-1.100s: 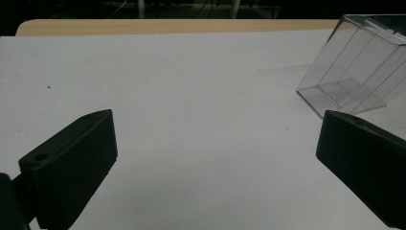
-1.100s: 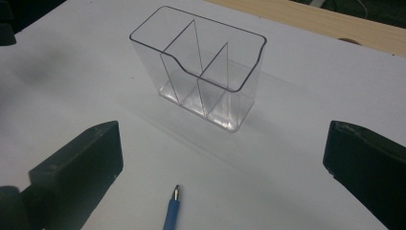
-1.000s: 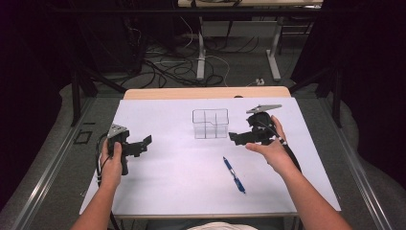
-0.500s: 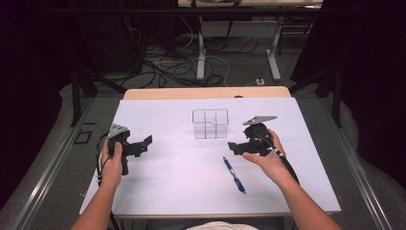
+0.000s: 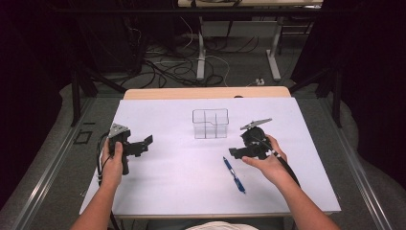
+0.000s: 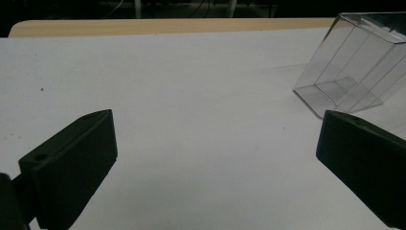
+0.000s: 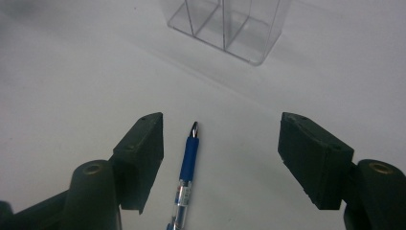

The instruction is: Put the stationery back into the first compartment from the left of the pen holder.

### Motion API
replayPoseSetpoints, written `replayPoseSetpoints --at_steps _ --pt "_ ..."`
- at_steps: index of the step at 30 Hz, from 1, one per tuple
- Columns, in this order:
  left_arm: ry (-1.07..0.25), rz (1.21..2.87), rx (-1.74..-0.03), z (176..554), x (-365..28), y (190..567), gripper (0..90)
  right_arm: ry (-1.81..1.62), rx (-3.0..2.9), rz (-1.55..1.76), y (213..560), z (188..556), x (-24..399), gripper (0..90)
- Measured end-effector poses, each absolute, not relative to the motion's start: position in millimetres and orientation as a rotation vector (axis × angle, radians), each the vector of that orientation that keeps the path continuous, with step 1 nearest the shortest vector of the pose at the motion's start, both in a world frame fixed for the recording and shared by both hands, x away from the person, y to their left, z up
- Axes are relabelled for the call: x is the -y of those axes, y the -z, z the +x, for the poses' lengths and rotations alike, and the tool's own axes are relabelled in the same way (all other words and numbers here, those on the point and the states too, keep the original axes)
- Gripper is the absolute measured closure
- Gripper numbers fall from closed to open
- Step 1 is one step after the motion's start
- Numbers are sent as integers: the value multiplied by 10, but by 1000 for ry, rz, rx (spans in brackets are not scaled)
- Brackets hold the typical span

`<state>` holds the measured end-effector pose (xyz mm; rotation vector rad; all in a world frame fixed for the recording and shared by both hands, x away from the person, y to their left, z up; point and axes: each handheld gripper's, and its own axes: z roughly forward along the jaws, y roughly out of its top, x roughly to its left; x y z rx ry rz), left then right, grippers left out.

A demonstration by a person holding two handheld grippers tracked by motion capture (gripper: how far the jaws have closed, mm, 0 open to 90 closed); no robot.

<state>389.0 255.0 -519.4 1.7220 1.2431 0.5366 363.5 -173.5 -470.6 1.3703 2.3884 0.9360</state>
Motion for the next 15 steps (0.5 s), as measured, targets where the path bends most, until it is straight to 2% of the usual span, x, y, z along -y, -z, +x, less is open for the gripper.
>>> replayPoseSetpoints --at_steps 6,15 --pt "-537 1714 -1245 3883 -2540 5195 4 -838 -2434 1542 4801 3636 1679 346" --pt "-535 1724 -1243 3884 -2540 5196 4 -775 -2480 1627 4952 3667 1683 504"
